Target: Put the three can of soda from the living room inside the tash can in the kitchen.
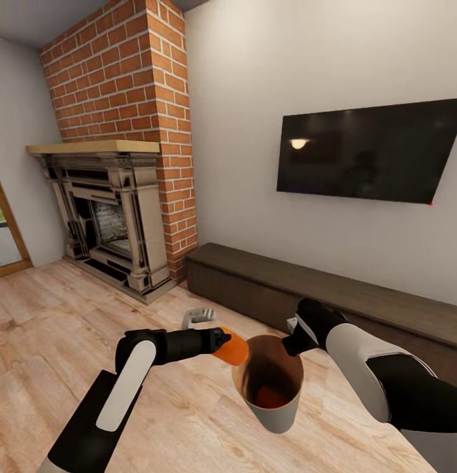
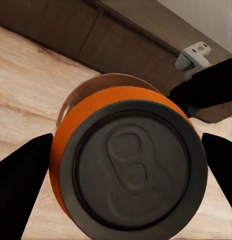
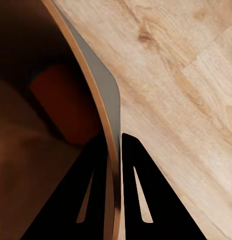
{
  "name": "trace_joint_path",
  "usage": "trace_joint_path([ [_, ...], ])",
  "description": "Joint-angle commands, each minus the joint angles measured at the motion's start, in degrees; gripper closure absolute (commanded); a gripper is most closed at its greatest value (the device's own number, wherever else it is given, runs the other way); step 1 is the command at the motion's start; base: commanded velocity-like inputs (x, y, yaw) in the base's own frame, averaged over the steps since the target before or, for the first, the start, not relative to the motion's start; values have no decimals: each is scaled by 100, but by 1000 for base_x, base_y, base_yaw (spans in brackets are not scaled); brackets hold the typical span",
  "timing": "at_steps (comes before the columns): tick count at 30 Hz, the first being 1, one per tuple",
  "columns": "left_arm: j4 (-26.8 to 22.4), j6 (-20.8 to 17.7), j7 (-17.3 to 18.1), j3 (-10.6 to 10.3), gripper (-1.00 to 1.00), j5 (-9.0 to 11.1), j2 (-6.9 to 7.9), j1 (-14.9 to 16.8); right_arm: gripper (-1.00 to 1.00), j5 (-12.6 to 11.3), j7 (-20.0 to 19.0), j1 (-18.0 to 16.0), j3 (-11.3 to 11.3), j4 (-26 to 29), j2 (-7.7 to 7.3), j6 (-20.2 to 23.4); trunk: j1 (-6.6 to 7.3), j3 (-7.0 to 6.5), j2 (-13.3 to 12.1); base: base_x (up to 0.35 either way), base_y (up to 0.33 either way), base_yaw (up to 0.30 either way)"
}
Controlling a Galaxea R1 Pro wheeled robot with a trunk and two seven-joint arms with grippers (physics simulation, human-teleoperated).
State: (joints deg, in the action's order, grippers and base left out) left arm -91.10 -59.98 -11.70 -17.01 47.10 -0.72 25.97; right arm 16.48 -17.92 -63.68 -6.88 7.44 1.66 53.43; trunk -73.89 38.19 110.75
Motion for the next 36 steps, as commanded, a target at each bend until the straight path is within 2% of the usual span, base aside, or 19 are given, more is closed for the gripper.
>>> trace_joint_path([
  [1, 2, -2, 26, 1, 100, -22, -1, 1, 100, -66, -34, -3, 49, 1, 2, 9, 0, -1, 0, 0, 0, 0],
  [6, 25, -2, 60, -3, 100, -55, -36, 4, 100, -76, -31, -1, 49, -1, 34, 9, 0, -1, 0, 0, 0, 0],
  [15, 114, -2, 55, -18, 100, -120, -154, 5, 100, -83, -27, 3, 168, -11, 329, 9, 0, -1, 0, 0, 0, 0],
  [18, 219, -2, 39, -98, 100, -135, -226, 5, 100, -83, -27, 2, 264, -10, 398, 9, 0, -1, 0, 0, 0, 0],
  [23, 396, 14, -91, -377, 100, -154, -291, 9, 100, -83, -27, 2, 478, 3, 448, 9, 0, -1, 0, 0, 0, 0],
  [34, 779, 264, -278, -591, 100, -169, -397, 14, 100, -83, -27, 4, 520, 30, 483, 17, 0, -1, 0, 0, 0, 0],
  [36, 797, 290, -304, -644, 100, -329, -409, 14, 100, -86, -27, 3, 521, 27, 496, 18, 0, -1, 0, 0, 0, 0],
])
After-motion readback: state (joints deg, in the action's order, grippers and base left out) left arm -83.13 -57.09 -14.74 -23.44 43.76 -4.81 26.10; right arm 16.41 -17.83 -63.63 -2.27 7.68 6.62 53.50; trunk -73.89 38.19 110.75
